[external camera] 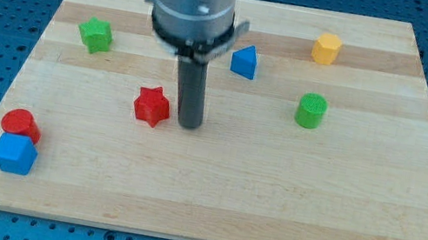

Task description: Push red star towards bottom of the board

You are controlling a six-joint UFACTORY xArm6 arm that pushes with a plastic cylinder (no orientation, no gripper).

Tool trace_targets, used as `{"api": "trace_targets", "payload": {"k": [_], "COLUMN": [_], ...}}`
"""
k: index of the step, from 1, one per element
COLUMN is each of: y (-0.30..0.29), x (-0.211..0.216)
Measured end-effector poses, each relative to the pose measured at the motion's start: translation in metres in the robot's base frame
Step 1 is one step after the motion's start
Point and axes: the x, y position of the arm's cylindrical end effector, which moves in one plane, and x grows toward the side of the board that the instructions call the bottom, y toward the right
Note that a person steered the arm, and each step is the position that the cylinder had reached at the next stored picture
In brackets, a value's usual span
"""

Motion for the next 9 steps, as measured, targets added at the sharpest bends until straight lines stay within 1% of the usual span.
{"api": "trace_targets", "payload": {"k": [1, 2, 3, 4, 7, 8, 9], "y": [-0.012, -0.05, -0.069, -0.061, -0.062, -0.07, -0.07], "x": [-0.046, -0.043, 0.005, 0.04, 0.116, 0.108, 0.08]}}
